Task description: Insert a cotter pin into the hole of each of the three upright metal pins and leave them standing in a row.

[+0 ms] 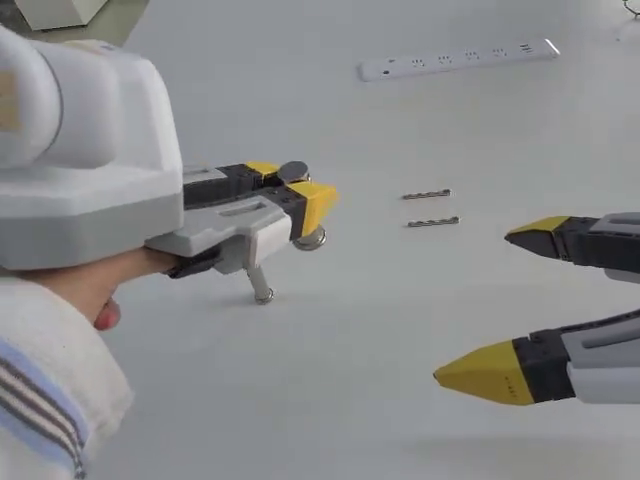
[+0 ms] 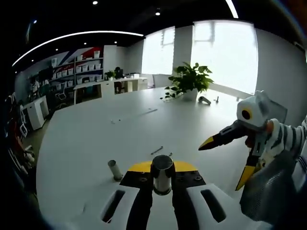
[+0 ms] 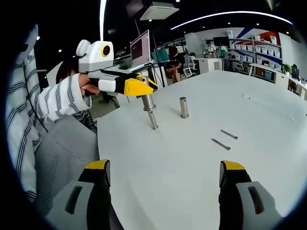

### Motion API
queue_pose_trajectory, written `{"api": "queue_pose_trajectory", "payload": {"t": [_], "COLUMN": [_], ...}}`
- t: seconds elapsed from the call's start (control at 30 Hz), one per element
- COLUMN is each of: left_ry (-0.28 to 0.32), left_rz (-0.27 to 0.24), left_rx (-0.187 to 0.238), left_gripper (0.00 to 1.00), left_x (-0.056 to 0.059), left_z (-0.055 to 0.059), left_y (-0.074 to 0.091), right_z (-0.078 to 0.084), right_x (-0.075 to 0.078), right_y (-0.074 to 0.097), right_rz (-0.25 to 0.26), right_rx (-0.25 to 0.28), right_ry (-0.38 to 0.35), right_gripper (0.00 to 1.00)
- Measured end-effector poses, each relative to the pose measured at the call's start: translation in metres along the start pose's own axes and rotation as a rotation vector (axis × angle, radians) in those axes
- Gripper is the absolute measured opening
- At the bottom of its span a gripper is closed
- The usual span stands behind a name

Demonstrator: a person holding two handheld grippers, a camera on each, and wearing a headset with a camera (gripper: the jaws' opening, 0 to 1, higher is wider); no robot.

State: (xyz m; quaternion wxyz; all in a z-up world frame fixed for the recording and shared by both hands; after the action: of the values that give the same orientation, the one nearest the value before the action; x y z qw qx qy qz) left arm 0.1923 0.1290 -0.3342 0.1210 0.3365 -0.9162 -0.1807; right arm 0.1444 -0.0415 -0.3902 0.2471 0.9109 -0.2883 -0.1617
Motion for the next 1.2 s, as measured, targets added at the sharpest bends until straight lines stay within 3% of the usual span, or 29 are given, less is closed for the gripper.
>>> {"api": "queue_pose_trajectory", "payload": {"t": [0.4,0.5,0.73,1.2], "left_ry": [0.009,0.008,0.017,0.014], "left_rz": [0.007,0.009,0.013,0.01], "left_rx": [-0.023,-0.047,-0.065,-0.094], "left_gripper": [0.1,0.1,0.1,0.1], "left_x": [0.015,0.019,0.024,0.023], "left_z": [0.023,0.03,0.038,0.051], "left_y": [-0.013,-0.017,-0.025,-0.042], "right_z": [-0.001,-0.001,-0.001,0.003], "right_x": [-0.002,-0.002,-0.001,0.0], "right_y": [-0.001,-0.001,0.001,-0.001], "right_rz": [-0.013,-0.01,-0.003,-0.003], "right_rx": [0.001,0.0,0.006,0.002], "right_ry": [-0.002,0.002,-0.006,-0.018], "right_gripper": [0.92,0.92,0.92,0.92]}}
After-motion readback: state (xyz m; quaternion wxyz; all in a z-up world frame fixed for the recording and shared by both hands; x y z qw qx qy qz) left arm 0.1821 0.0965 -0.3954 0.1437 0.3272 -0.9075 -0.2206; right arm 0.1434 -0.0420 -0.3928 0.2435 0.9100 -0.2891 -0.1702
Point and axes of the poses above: the centre of the closed fingertips' face, and the gripper's own axes: y roughly backward along the fingers, x roughly to its right, z roughly out of its underside, the point moved 6 cm from there along y, roughly backward along the fingers, and after that the axes turned 4 degrees about z, right-handed, at the moved point
